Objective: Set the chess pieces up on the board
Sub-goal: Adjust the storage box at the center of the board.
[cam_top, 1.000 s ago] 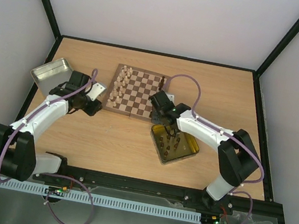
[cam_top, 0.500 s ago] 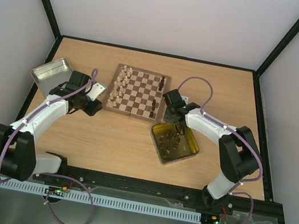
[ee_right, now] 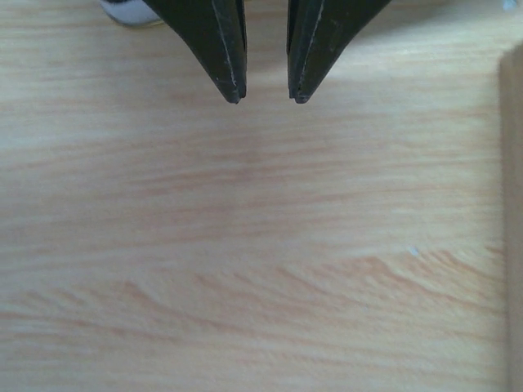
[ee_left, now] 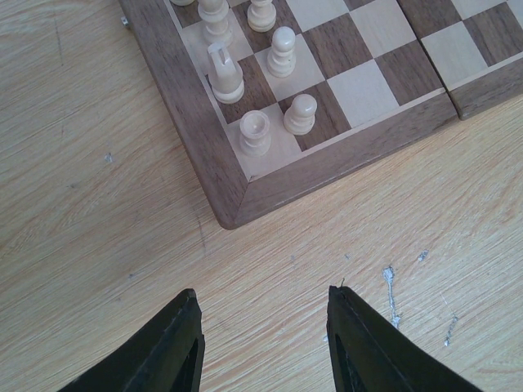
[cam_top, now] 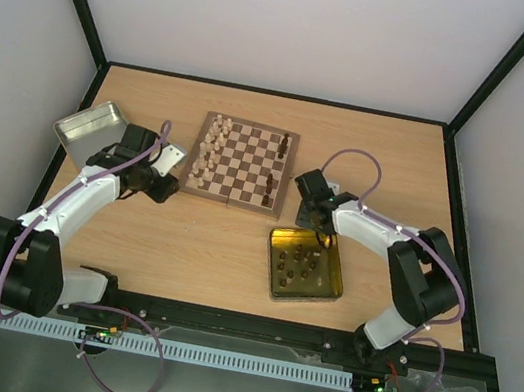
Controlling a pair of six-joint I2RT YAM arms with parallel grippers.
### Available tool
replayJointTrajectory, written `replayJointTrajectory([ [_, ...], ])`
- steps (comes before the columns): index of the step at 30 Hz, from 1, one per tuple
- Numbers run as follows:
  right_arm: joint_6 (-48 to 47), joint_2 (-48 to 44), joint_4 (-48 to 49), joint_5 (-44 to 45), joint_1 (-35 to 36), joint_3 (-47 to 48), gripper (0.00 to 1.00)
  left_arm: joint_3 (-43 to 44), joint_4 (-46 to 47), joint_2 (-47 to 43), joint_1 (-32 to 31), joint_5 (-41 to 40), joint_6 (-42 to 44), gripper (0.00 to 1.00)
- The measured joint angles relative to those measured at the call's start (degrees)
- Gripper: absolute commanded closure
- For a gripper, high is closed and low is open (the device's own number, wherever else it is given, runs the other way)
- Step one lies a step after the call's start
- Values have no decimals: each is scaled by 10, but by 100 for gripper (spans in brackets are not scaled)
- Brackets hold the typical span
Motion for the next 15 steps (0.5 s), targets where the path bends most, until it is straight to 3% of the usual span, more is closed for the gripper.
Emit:
replayJointTrajectory([
  [5,12,-56,-7,-6,0,-52,82,0,0,2,0,0,0,56],
  [11,13,-123,-27,-1,7,-47,74,0,1,13,-1,0,0,56],
  [15,15,-137,-41,8,68,-8,74,0,2,14,-1,-2,0,56],
])
